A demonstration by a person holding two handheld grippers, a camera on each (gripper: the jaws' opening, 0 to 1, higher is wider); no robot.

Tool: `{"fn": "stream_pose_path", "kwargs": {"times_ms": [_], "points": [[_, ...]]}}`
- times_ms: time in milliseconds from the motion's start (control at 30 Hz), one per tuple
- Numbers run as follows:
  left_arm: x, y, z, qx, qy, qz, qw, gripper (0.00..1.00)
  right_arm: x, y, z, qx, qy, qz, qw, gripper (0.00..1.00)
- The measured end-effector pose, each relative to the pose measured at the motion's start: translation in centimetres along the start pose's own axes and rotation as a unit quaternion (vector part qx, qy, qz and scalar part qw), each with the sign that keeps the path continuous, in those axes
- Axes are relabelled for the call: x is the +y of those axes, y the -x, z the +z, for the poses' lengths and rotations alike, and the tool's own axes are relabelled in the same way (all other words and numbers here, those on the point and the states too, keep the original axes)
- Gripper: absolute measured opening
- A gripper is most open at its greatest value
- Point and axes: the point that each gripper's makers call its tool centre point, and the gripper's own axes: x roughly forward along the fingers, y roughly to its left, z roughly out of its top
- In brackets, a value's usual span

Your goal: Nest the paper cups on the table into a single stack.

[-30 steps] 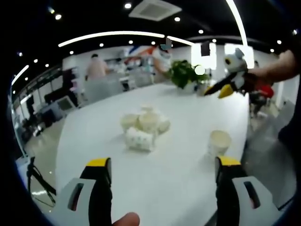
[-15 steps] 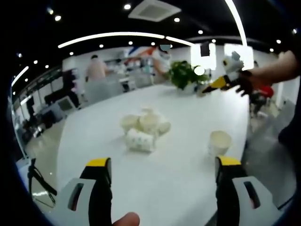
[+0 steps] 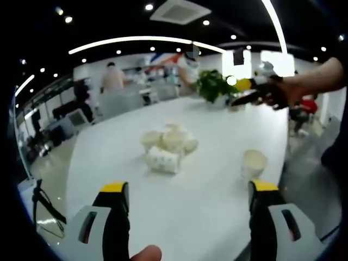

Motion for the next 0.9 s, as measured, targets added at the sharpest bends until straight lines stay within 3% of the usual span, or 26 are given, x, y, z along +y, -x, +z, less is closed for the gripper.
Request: {"fn": "stream_pose_path", "kwargs": {"times_ms": [167, 900], "points": [[0.0, 0.1, 0.0, 0.001, 0.0, 0.0, 1.0, 0.9, -0.3, -0.5, 0.5, -0.016, -0.02, -0.004, 0.9997, 1.0], [0.2, 0.1, 0.4, -0.004, 0.003, 0.008, 1.0, 0.9, -4.6, -3.4, -0.3, 0.018, -0.024, -0.052, 0.9982, 1.0]]}}
